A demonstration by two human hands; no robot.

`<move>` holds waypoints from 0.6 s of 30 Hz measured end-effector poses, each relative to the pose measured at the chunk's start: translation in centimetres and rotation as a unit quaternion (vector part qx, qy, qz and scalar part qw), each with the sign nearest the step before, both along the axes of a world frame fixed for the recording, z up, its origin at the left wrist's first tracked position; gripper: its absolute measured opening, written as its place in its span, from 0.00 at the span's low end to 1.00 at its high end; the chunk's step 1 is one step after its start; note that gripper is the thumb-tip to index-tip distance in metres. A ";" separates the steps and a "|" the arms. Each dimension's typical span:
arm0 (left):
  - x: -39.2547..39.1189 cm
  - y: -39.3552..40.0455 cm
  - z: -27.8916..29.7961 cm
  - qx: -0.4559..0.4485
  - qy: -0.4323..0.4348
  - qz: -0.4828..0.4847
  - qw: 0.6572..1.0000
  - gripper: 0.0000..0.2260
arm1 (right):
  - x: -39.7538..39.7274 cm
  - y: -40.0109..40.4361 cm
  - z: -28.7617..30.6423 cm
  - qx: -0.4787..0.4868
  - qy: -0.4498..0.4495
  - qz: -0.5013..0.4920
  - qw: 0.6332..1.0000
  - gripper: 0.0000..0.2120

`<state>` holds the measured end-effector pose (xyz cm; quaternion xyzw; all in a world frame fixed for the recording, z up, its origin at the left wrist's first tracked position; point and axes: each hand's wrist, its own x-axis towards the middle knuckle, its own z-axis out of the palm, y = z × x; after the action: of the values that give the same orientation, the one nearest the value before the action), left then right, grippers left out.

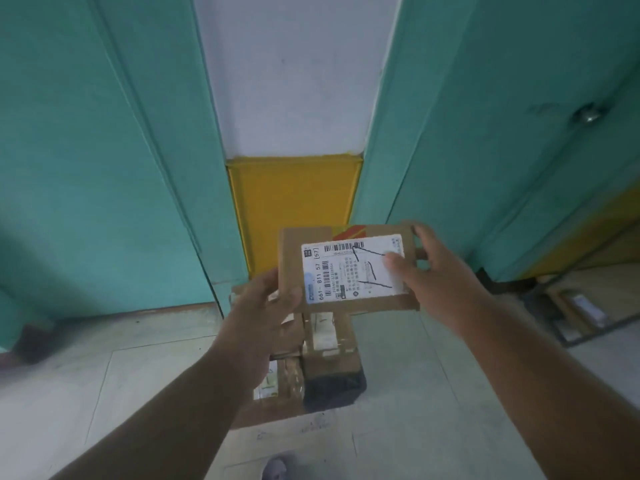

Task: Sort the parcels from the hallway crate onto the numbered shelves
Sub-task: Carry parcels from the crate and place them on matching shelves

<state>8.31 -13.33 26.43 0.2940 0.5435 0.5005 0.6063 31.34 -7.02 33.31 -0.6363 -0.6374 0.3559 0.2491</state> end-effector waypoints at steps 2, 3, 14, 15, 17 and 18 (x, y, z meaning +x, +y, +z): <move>2.0 0.7 1.0 0.019 0.014 -0.053 0.998 0.14 | 2.4 -0.7 -0.1 -0.007 0.019 -0.034 0.999 0.20; 3.1 1.0 1.5 0.033 0.012 -0.070 0.997 0.17 | 3.7 -1.1 -0.1 -0.011 0.026 -0.048 0.998 0.18; 26.4 5.2 5.7 0.128 0.030 -0.071 0.989 0.42 | 24.9 -5.3 1.5 -0.041 0.269 -0.143 0.952 0.23; 29.3 5.4 5.6 0.135 0.016 -0.098 0.986 0.40 | 27.0 -5.5 1.6 -0.033 0.282 -0.152 0.947 0.22; 35.0 5.4 5.3 0.151 -0.017 -0.158 0.976 0.42 | 30.7 -5.9 1.7 -0.014 0.307 -0.176 0.935 0.20; 37.6 5.1 5.1 0.151 -0.031 -0.189 0.970 0.43 | 32.5 -6.2 1.7 -0.007 0.322 -0.190 0.928 0.19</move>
<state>45.95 -8.20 31.57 0.4643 0.3771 0.4615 0.6551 63.79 -13.19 34.99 -0.5986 -0.3876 0.4919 0.4994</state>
